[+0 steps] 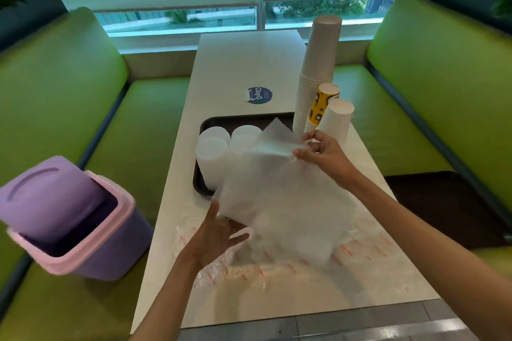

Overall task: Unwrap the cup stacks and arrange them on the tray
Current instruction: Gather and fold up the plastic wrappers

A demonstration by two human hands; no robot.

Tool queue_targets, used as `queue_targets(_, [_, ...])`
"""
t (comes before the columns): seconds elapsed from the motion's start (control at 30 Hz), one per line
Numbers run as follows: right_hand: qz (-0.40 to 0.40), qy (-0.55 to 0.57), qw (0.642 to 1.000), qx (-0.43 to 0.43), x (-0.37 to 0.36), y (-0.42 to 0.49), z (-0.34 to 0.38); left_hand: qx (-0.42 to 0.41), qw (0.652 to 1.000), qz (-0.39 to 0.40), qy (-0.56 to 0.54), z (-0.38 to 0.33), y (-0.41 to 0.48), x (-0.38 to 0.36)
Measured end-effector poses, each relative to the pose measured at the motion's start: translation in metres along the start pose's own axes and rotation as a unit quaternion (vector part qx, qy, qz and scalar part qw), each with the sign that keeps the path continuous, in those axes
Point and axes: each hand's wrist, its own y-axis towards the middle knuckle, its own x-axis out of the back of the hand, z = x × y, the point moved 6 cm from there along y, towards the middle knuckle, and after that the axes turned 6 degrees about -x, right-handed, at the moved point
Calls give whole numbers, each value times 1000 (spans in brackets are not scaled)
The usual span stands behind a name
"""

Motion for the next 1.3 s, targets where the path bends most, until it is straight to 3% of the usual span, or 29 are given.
queue_targets(0.1, [-43, 81, 996, -11, 18, -6, 3, -26, 999, 17, 25, 4, 12, -26])
queue_targets(0.23, [-97, 161, 982, -23, 37, -12, -3, -41, 990, 2, 138, 5, 26, -74])
queue_targets(0.33, [-120, 207, 970, -33, 50, -17, -8, -63, 992, -50, 98, 6, 33, -92])
queue_targets(0.5, [-208, 187, 956, -88, 83, -33, -27, -57, 990, -79, 101, 4, 31, -92])
queue_targets(0.57, [-179, 198, 950, -164, 86, -42, -46, -70, 990, -77, 98, -8, 30, -91])
queue_targets(0.67, [-37, 263, 912, -314, 65, -67, -80, -85, 988, -68, 107, -28, 29, -87])
queue_targets(0.77, [44, 239, 894, -376, 41, -91, -107, -83, 983, -71, 145, -40, 30, -82])
queue_targets(0.9, [64, 240, 902, -353, 21, -98, -111, -78, 982, -71, 157, -48, 29, -76])
queue_targets(1.13, [-8, 253, 928, -274, 34, -84, -91, -15, 986, -89, 142, -51, 22, -60])
queue_targets(1.3, [-31, 229, 940, -251, 37, -80, -79, 28, 977, -92, 188, -47, 18, -51])
